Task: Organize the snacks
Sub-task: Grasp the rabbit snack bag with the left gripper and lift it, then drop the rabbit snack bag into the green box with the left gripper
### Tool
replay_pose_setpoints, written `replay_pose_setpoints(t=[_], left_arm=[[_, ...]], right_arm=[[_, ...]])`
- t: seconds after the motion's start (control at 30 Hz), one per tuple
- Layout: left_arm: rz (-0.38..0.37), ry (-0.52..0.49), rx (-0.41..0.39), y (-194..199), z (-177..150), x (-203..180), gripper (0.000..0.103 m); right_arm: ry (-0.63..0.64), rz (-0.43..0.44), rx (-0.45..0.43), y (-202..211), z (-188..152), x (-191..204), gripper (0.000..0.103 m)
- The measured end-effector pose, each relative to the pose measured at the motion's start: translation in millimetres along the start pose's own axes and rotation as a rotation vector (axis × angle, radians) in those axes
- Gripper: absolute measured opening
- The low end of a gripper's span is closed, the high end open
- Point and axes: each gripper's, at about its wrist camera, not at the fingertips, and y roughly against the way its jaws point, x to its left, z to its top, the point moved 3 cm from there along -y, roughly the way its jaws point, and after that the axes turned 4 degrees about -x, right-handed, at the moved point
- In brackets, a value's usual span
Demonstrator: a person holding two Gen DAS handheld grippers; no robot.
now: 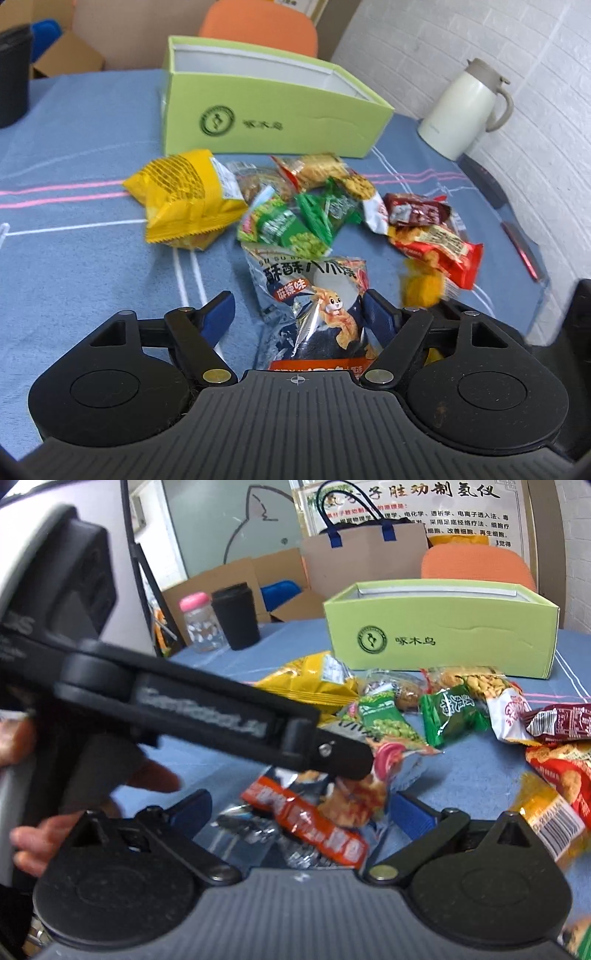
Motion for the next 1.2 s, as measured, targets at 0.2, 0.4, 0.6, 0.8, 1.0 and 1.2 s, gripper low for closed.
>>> replay_pose_setpoints(t=[0.2, 0.4, 0.6, 0.8, 1.0, 1.2], left_arm=[[-0.009, -0.028, 0.011, -0.1, -10.0, -7.2, 0.031], [-0.023, -0.064, -0.097, 30.3, 9.7, -31.9, 0.03], [-0.049, -0.088, -0.166, 14.5, 86.3, -54.9, 0.031], [-0.026, -0.099, -0.189, -46.4, 189.9, -70.2, 0.031], [0.027, -0.068, -0.139, -133.0, 254.5, -61.1, 0.031], [0.072, -0.038, -0.077, -191.0, 261.9, -38.1, 0.048]], right_arm=[[0.048, 0.009, -0.02, 8.7, -5.9, 6.7, 0.085], [0.094, 0.005, -0.116, 39.8, 24.4, 4.7, 0.082], [0.163, -0.044, -0.174, 34.7, 93.2, -37.3, 0.084], [0.17, -0.065, -0.141, -8.3, 180.2, -118.3, 0.083], [0.137, -0.069, -0.065, -71.7, 222.9, -187.5, 0.083], [0.161, -0.12, -0.028, -101.4, 215.1, -217.1, 0.093]])
